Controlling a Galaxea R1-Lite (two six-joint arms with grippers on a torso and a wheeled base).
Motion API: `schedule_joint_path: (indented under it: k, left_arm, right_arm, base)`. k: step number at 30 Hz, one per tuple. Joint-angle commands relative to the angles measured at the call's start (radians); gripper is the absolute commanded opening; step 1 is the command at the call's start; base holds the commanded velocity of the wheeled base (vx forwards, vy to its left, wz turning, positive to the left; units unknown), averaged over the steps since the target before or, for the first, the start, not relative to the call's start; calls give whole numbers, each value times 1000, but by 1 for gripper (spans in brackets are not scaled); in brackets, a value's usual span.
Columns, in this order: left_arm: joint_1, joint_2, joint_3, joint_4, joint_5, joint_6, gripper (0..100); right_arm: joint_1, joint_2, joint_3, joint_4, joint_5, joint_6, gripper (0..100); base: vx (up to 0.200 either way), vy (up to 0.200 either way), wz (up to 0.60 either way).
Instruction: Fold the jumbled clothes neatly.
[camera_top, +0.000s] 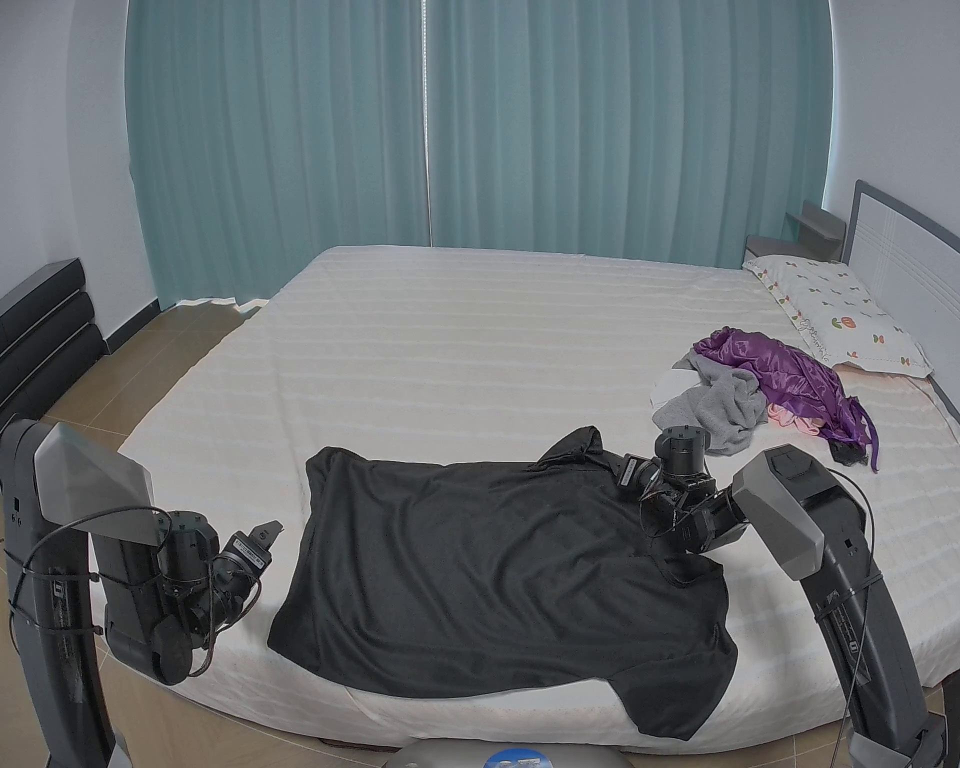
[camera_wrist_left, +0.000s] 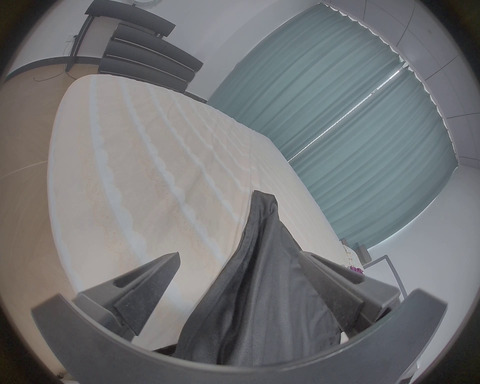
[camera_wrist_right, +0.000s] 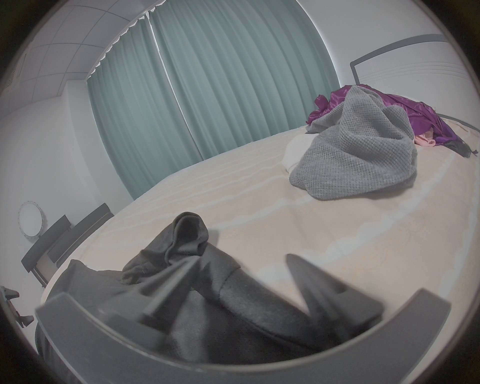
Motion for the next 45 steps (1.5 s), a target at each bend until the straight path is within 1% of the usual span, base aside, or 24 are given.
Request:
schedule_joint_path:
  k: [1, 13, 27, 30, 31, 35, 39, 40, 42, 43, 44, 45]
  left_arm:
    - [-1, 5, -2, -12, 0, 0, 100]
    - [-3, 11, -5, -12, 2, 4, 100]
    - [-3, 20, -15, -13, 2, 7, 100]
    - [-4, 20, -15, -13, 3, 7, 100]
    - [-4, 20, -16, -13, 2, 6, 100]
    - [-3, 22, -30, -13, 2, 6, 100]
    - [-3, 23, -111, -7, -1, 18, 100]
    - [-4, 27, -125, -4, -1, 29, 100]
    - [-6, 53, -168, -4, -1, 79, 100]
    - [-6, 53, -168, -4, -1, 79, 100]
    - [-3, 80, -222, 1, -3, 124, 100]
    - [-1, 96, -257, 8, -3, 138, 100]
  right_arm:
    - [-1, 7, -4, 3, 2, 0, 0]
    - [-13, 7, -40, 0, -9, 6, 0]
    - [-90, 26, -126, 4, -23, 9, 0]
    - [-92, 37, -136, 4, -27, 9, 0]
    - [-92, 46, -149, 7, -44, 7, 0]
    - [-89, 48, -152, 6, -50, 9, 0]
    - [-78, 34, -129, -8, -116, 12, 0]
    - [-78, 28, -121, -11, -124, 12, 0]
    - [-73, 7, -84, -11, -135, 21, 0]
    - [-73, 7, -84, -11, -135, 21, 0]
    - [-69, -15, -47, -17, -136, 46, 0]
    - [-64, -24, -35, -23, -135, 55, 0]
  base:
    - [0, 0, 0]
    - [0, 0, 0]
    - [0, 0, 0]
    - [0, 0, 0]
    - [0, 0, 0]
    - [0, 0, 0]
    - [0, 0, 0]
    - [0, 0, 0]
    - [0, 0, 0]
    - [0, 0, 0]
    - [0, 0, 0]
    - [0, 0, 0]
